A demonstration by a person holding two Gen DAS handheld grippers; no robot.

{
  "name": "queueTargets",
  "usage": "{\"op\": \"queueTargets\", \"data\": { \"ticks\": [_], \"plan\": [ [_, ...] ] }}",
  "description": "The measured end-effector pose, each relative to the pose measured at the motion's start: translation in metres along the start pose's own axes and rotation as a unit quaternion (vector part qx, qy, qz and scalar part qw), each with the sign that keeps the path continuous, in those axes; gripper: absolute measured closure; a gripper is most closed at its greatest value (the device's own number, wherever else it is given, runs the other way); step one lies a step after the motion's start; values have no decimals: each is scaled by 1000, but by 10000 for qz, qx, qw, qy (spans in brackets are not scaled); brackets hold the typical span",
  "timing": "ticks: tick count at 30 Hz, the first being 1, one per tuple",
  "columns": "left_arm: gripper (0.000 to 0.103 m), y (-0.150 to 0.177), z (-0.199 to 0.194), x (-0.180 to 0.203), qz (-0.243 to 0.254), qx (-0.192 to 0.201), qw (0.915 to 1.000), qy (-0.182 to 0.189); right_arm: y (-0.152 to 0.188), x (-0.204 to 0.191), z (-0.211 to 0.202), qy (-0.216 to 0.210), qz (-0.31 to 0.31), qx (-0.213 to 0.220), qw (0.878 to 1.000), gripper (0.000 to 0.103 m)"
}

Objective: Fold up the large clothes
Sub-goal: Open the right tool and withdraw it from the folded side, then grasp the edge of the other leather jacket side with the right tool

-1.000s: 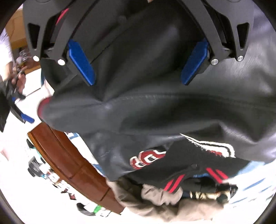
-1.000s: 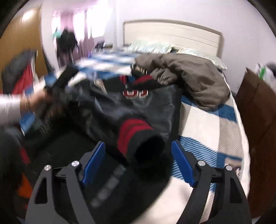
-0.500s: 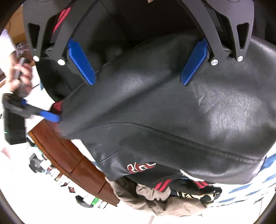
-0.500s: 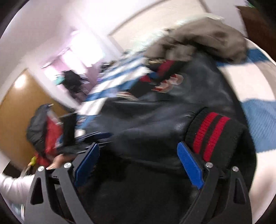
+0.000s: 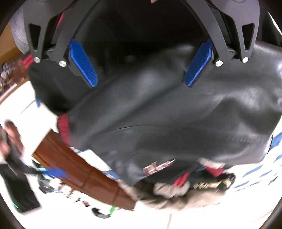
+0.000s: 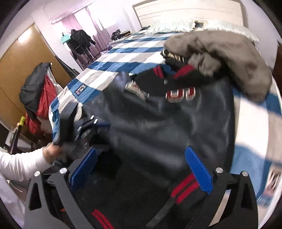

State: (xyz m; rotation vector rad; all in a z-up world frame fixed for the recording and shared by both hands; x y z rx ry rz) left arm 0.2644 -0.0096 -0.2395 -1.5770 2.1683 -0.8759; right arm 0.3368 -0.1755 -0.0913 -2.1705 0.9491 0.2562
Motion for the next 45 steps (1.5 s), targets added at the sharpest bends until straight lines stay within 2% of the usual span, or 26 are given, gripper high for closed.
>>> {"op": "queueTargets", "data": {
  "ticks": [3,5,7,10,13,14,16,20,22,24,25,29,31,33,36,40,43,45],
  "plan": [
    [5,-3,-14,28,216,288,9992,165,-24,22,29,267,-105,-468,9985,5],
    [5,-1,-15,49,389,335,9982,298,-27,49,60,498,-3,-1039,9933,5],
    [5,0,-13,67,575,308,9972,373,-9,66,76,595,121,-1451,9876,5],
    [5,3,-10,90,928,232,9942,482,8,85,99,620,208,-1848,9806,5],
    [5,6,-8,100,985,186,9933,571,28,96,114,742,241,-2196,9725,6],
    [5,6,-6,101,942,146,9936,601,35,96,119,753,200,-2330,9693,9],
    [5,3,-1,101,885,91,9941,619,43,88,127,763,-27,-2512,9649,25],
    [5,5,4,101,897,12,9940,626,55,77,135,929,-249,-2666,9590,47],
    [5,7,8,98,892,-59,9943,575,57,71,133,1103,-498,-2652,9566,72],
    [5,8,7,93,849,-37,9949,540,54,62,127,1165,-657,-2552,9576,84],
    [5,7,6,90,804,-26,9955,505,52,55,120,1191,-778,-2466,9586,87],
    [5,-2,-5,65,599,235,9977,213,40,37,91,1413,-1043,-2116,9614,90],
    [5,-8,-8,47,542,404,9977,-106,31,25,74,1592,-1182,-1856,9624,91],
    [5,-11,-8,27,426,459,9975,-318,12,12,56,1839,-1378,-1601,9600,91],
    [5,-17,-9,-1,176,506,9973,-512,-20,0,40,1964,-1527,-1418,9581,91],
    [5,-22,-10,-40,-280,532,9958,-687,-57,7,40,2059,-1604,-1380,9554,91],
    [5,-25,-10,-63,-542,531,9938,-807,-79,25,63,2056,-1494,-1533,9550,91],
    [5,-26,-9,-76,-723,488,9924,-863,-82,37,76,1984,-1360,-1647,9566,91]
  ]
}}
Point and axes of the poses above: each gripper's, at about its wrist camera, not at the fingertips, and z roughly the way its jaws point, x to its right, y to its underside, the point moved 6 cm from there along z, roughly the way its jaws point, and after that the axes turned 12 degrees about -y, right-handed, at the moved point
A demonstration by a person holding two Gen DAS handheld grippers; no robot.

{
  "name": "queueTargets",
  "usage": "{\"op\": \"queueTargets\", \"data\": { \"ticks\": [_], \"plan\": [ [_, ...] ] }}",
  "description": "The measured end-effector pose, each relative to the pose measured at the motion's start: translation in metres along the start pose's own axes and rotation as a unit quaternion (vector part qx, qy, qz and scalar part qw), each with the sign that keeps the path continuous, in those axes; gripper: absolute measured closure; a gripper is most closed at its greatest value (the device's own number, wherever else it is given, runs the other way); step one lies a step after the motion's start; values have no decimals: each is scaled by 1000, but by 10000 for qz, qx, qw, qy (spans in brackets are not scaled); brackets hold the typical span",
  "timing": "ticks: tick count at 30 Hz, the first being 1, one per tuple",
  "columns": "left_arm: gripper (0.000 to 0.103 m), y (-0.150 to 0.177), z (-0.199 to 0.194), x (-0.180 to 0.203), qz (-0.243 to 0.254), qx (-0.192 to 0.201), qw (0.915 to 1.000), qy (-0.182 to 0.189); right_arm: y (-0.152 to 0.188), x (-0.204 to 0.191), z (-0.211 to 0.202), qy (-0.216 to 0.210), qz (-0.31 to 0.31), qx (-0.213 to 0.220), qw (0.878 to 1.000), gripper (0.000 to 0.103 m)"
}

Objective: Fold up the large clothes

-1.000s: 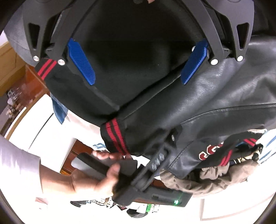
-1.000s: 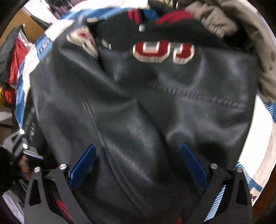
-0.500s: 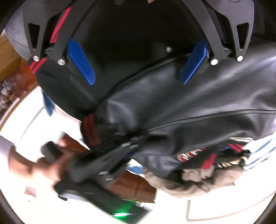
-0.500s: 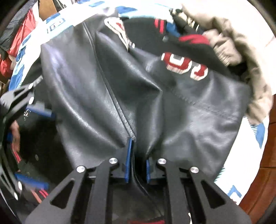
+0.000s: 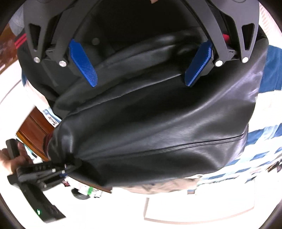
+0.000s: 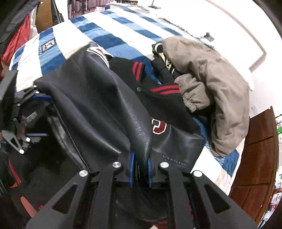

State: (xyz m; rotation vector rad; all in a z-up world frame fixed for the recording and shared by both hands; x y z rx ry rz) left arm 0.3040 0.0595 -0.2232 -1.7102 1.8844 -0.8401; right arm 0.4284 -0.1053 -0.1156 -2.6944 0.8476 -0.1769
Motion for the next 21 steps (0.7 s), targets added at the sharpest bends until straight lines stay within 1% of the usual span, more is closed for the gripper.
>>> {"op": "queueTargets", "data": {
  "ticks": [2,5,8,10,11,12,13,14,15,16,17,18,20,21],
  "plan": [
    [5,-1,-1,-6,-92,4,10000,11,1,8,27,-176,176,-224,9994,91],
    [5,-3,-5,-9,-139,76,9998,101,13,16,60,-413,483,-506,9967,91],
    [5,-1,1,-9,-106,1,9999,128,24,26,85,-712,827,-500,9928,90],
    [5,-1,6,-12,-136,-62,9998,146,29,33,98,-832,1101,-403,9896,87],
    [5,0,10,-13,-187,-154,9996,162,31,35,106,-797,1184,-386,9890,83],
    [5,1,16,-16,-278,-292,9990,197,32,35,111,-718,1178,-376,9897,76],
    [5,3,22,-17,-378,-418,9981,234,32,33,113,-691,1156,-355,9903,71],
    [5,6,28,-21,-521,-516,9969,292,31,31,114,-693,1146,-323,9905,70],
    [5,9,33,-24,-662,-634,9952,345,30,29,114,-730,1166,-293,9901,62],
    [5,12,35,-28,-757,-702,9939,386,28,27,110,-858,1230,-194,9885,41],
    [5,14,38,-30,-845,-762,9926,432,25,26,100,-1042,1301,-11,9860,28],
    [5,16,40,-33,-886,-827,9916,453,23,25,93,-1117,1327,119,9848,16],
    [5,18,42,-33,-842,-889,9915,447,20,23,64,-1255,1337,538,9816,16],
    [5,19,42,-32,-796,-922,9916,441,21,24,48,-1233,1351,773,9801,16]
  ]
}}
Point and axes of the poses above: each gripper's, at about its wrist camera, not at the fingertips, and z roughly the way its jaws point, x to its right, y to its underside, the point moved 6 cm from there along z, roughly the way its jaws point, and after that the axes turned 12 degrees about -y, right-handed, at the moved point
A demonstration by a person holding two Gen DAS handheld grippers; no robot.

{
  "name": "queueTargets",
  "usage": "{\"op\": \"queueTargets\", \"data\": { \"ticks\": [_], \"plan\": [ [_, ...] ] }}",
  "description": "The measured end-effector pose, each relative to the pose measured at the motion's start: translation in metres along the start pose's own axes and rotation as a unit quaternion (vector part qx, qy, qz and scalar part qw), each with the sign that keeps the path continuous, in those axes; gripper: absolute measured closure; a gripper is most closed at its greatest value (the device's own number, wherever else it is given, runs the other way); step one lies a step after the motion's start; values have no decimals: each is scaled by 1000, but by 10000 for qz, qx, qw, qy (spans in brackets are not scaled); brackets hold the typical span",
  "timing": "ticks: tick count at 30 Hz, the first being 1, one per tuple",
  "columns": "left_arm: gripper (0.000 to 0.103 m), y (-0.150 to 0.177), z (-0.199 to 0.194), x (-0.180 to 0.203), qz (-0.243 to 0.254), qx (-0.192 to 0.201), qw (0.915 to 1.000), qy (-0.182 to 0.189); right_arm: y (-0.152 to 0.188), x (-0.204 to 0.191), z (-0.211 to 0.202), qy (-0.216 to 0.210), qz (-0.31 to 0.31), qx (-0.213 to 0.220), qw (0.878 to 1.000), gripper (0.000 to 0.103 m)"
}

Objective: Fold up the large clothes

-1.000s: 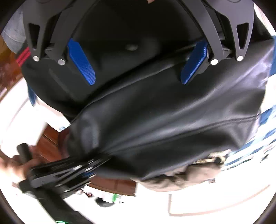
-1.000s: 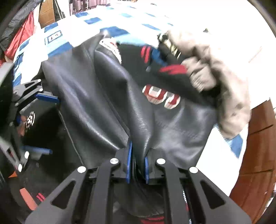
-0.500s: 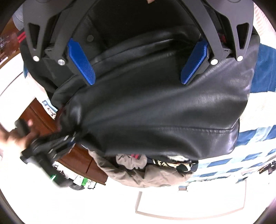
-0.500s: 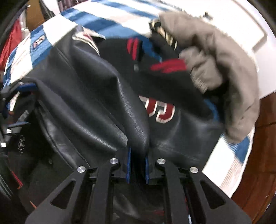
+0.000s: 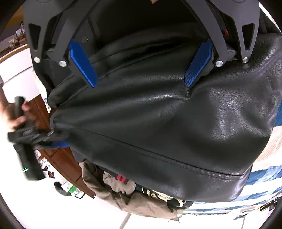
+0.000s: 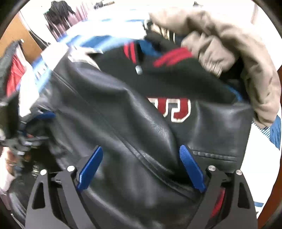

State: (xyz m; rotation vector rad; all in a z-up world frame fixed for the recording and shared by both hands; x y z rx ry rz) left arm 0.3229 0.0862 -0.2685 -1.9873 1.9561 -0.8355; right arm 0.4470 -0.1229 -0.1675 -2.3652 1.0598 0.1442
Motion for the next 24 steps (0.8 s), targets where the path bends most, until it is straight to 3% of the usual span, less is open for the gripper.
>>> {"op": "queueTargets", "data": {
  "ticks": [3,5,8,12,13,15,17,20,24],
  "plan": [
    [5,3,4,5,182,-87,9997,-122,7,-7,-38,-142,135,654,9977,9],
    [5,6,8,7,298,-135,9992,-219,21,-11,-50,-203,196,826,9962,8],
    [5,8,12,6,298,-179,9990,-281,45,-5,-40,-336,449,792,9953,9],
    [5,11,14,3,253,-182,9991,-302,87,25,-5,9,1231,547,9909,8],
    [5,13,14,4,341,-139,9988,-333,99,38,10,2,1565,438,9867,8],
    [5,18,10,10,618,4,9973,-398,110,42,19,71,1672,477,9847,8],
    [5,24,-2,16,904,47,9945,-530,110,28,1,216,1697,861,9815,9],
    [5,43,-47,22,1081,269,9901,-850,122,-13,-46,-200,1745,1461,9736,8],
    [5,88,-109,4,670,206,9928,-970,194,-86,-105,158,1014,1618,9815,5]
  ]
}}
Point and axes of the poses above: each gripper's, at about its wrist camera, not at the fingertips, and z roughly the way its jaws point, x to its right, y to its underside, the point moved 6 cm from there along z, roughly the way its jaws point, and after that the axes turned 12 degrees about -y, right-handed, at the moved point
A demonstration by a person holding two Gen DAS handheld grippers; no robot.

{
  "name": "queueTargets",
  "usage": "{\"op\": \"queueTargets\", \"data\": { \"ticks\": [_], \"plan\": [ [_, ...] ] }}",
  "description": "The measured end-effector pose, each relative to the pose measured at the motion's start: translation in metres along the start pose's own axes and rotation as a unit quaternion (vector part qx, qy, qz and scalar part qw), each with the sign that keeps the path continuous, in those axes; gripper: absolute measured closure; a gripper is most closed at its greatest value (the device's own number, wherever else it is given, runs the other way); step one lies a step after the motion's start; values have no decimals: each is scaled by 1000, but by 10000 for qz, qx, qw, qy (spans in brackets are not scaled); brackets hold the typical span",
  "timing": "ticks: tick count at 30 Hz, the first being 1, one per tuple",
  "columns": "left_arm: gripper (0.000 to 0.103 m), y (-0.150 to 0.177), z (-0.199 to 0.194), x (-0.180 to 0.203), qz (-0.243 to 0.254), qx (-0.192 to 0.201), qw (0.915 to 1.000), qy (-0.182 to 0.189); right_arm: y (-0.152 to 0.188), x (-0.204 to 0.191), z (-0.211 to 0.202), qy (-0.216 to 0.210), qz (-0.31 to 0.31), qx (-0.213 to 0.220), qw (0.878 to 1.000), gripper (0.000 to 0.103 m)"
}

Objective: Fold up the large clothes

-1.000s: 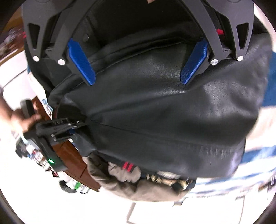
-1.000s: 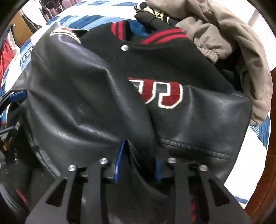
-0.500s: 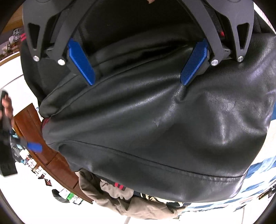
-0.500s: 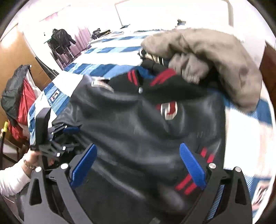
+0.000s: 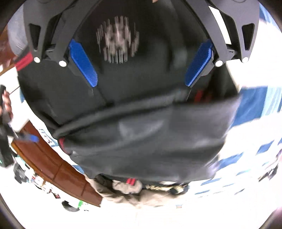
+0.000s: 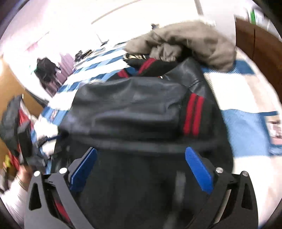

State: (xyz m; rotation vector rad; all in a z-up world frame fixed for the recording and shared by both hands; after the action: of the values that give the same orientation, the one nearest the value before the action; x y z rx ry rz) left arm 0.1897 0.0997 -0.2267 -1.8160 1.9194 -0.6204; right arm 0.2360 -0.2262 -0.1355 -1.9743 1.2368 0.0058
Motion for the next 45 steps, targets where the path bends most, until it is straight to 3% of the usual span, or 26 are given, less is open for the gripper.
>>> {"op": "queueTargets", "data": {
  "ticks": [3,6,8,11,16,19,24,34,38,40,43,45],
  "plan": [
    [5,62,-39,-30,-354,-298,9989,-71,65,-18,-43,381,-360,86,9986,5],
    [5,109,-62,-50,-434,-209,9984,-304,122,-15,-66,879,-295,63,9957,5],
    [5,128,-65,-56,-618,-303,9972,-298,145,-16,-70,964,-229,238,9948,5],
    [5,135,-65,-49,-818,-121,9965,-77,163,-9,-71,1330,-98,491,9899,5],
    [5,135,-51,-36,-1142,174,9930,-265,186,12,-64,1624,231,840,9829,5],
    [5,139,-39,-38,-1572,303,9869,-172,199,22,-58,1302,605,1030,9843,5],
    [5,150,-24,-44,-2305,289,9714,494,209,28,-46,730,922,1285,9847,5],
    [6,158,-17,-33,-2280,203,9713,647,216,23,-29,-64,1273,1371,9823,5],
    [6,156,-22,-22,-2380,177,9659,1006,218,26,-25,-786,1660,1428,9726,5],
    [6,157,-26,-18,-2359,251,9655,1072,215,27,-29,-934,1747,1574,9675,5],
    [6,154,-35,-19,-2373,330,9626,1264,209,31,-42,-1285,2056,1975,9498,5],
    [6,152,-37,-20,-2408,299,9597,1419,207,34,-42,-1185,2164,1977,9487,5]
  ]
}}
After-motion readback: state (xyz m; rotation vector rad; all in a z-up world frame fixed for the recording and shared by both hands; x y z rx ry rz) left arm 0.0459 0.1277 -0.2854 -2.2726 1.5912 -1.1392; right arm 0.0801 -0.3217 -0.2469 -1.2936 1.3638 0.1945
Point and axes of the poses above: each gripper's, at about its wrist camera, not at the fingertips, and z roughly the way its jaws point, x to its right, y to its underside, the point moved 6 cm from there along z, roughly the way its jaws point, and after that the axes turned 12 degrees about -y, right-handed, at the moved point
